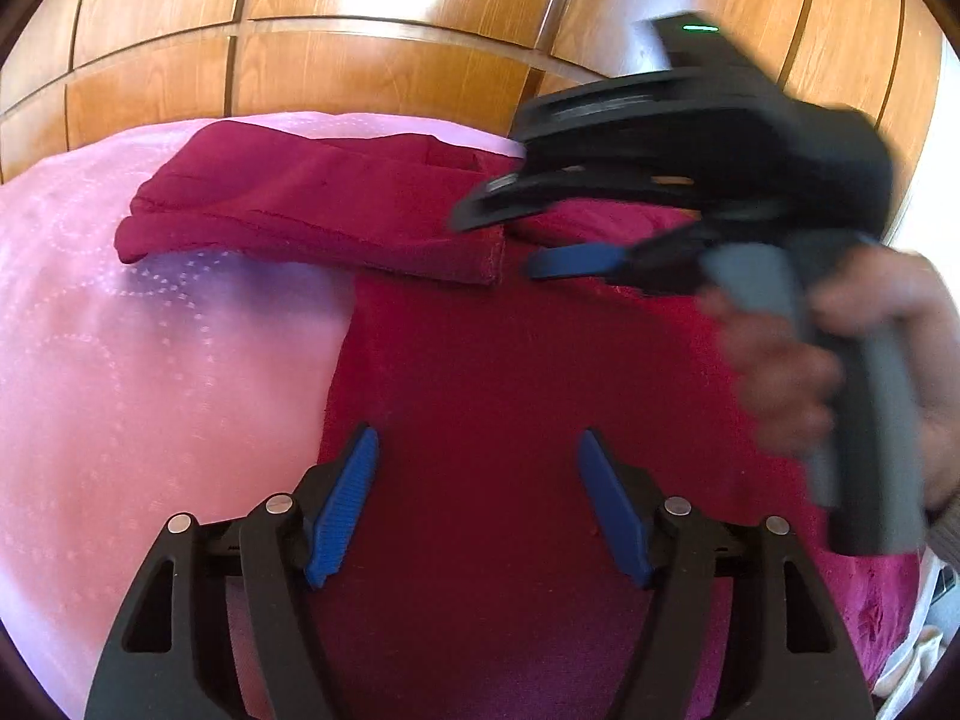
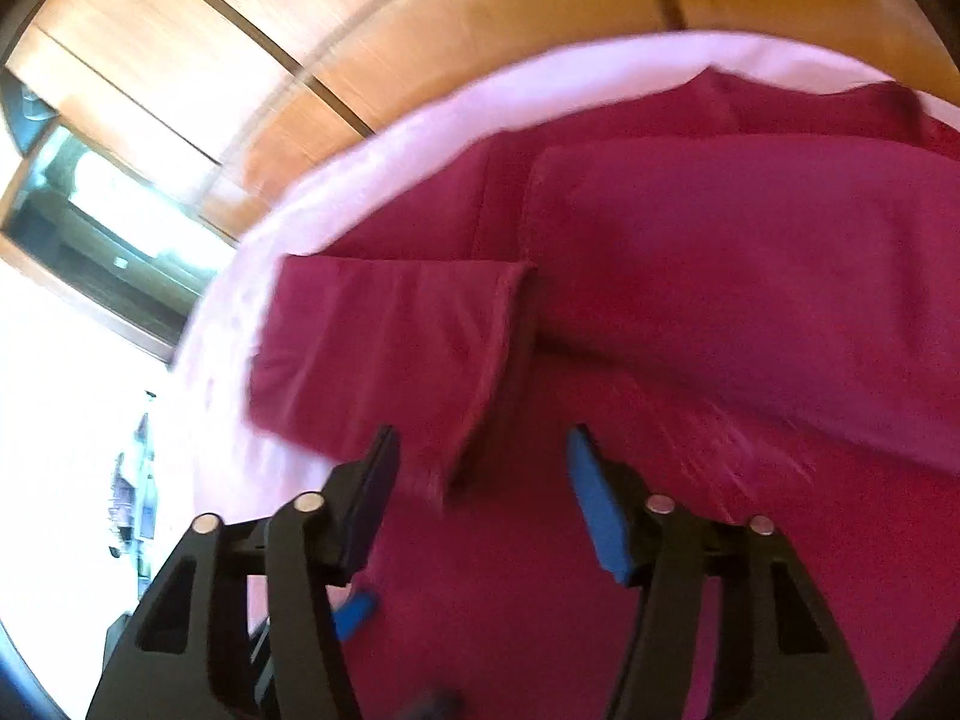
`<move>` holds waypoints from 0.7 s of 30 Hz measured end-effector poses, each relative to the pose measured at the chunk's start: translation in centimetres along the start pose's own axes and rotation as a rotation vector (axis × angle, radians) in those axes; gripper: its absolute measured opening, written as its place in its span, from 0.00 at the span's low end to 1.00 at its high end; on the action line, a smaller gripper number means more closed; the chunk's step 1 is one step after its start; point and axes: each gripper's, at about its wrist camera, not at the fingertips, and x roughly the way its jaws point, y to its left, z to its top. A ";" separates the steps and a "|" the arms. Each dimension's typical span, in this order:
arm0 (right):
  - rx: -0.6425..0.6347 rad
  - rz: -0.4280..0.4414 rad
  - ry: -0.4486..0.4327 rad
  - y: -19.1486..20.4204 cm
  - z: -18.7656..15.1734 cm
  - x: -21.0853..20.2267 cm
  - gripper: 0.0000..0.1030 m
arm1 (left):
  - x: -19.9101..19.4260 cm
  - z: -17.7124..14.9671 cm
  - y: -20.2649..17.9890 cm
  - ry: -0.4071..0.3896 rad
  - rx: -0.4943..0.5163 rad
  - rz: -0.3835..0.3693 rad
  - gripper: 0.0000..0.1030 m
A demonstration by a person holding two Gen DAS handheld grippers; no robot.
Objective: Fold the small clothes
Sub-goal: 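Grasp the sleeve with the right tool and lay it across the sweater body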
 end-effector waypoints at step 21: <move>-0.071 -0.160 -0.472 -0.3 4.0 -18.8 0.04 | 0.2 -0.5 -1.0 0.011 0.030 0.031 0.70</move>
